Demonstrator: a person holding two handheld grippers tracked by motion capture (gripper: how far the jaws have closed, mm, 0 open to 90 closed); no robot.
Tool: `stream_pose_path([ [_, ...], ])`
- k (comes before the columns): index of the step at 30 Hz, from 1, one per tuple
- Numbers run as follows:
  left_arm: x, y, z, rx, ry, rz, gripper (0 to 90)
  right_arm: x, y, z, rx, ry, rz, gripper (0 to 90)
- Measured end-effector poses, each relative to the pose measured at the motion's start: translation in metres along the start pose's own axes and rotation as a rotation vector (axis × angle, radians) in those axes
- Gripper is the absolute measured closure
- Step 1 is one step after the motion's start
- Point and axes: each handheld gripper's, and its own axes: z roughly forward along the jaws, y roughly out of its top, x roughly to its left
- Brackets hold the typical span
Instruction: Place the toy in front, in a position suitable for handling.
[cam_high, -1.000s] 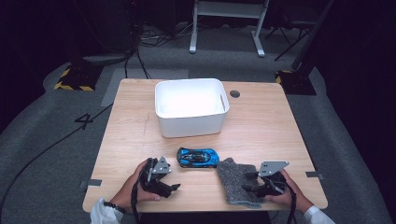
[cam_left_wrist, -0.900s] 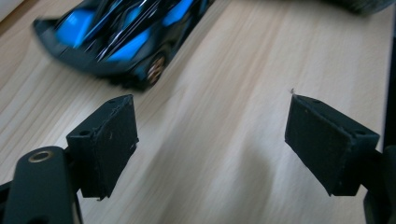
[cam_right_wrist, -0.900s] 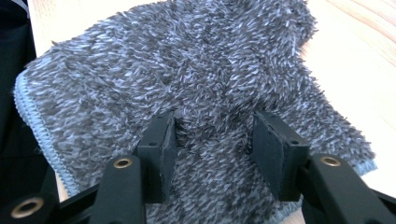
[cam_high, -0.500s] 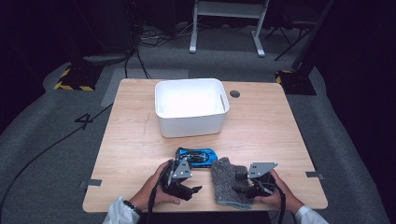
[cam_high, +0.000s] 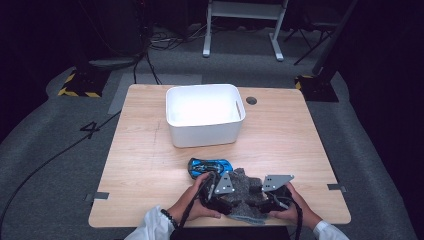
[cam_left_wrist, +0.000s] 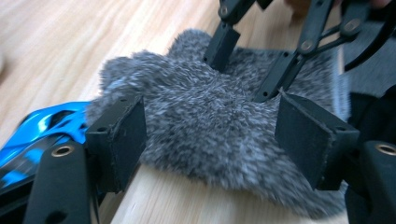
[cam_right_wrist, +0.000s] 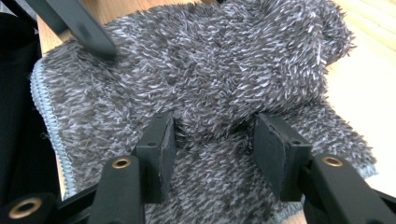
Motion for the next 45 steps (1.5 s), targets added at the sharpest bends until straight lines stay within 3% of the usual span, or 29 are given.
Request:
stream_pose_path([
  [3,0.0,0.0,0.009,0.03,-0.009,0.015,32.4,0.0,-0.001,-0.001,0.005,0.001,-0.011,49.6],
  [10,0.004,-0.005,0.015,0.089,-0.026,-0.012,39.5,-0.003,-0.004,-0.009,0.019,-0.011,-0.031,40.5],
  [18,0.011,-0.023,-0.002,0.105,-0.053,-0.032,43.5,-0.017,-0.005,-0.03,-0.058,-0.057,-0.004,32.9],
  [25,0.016,-0.041,-0.023,0.127,-0.073,-0.051,43.5,-0.028,-0.001,-0.036,-0.092,-0.102,-0.002,25.6],
  [35,0.024,-0.075,-0.06,0.14,-0.039,-0.121,43.2,-0.042,0.013,-0.019,-0.083,-0.077,-0.042,21.7],
  [40,0.027,-0.088,-0.074,0.141,-0.018,-0.162,42.8,-0.047,0.027,-0.006,-0.079,-0.041,-0.077,20.6],
  [45,0.035,-0.099,-0.083,0.141,0.001,-0.237,42.1,-0.048,0.043,0.009,-0.064,0.003,-0.097,19.1],
])
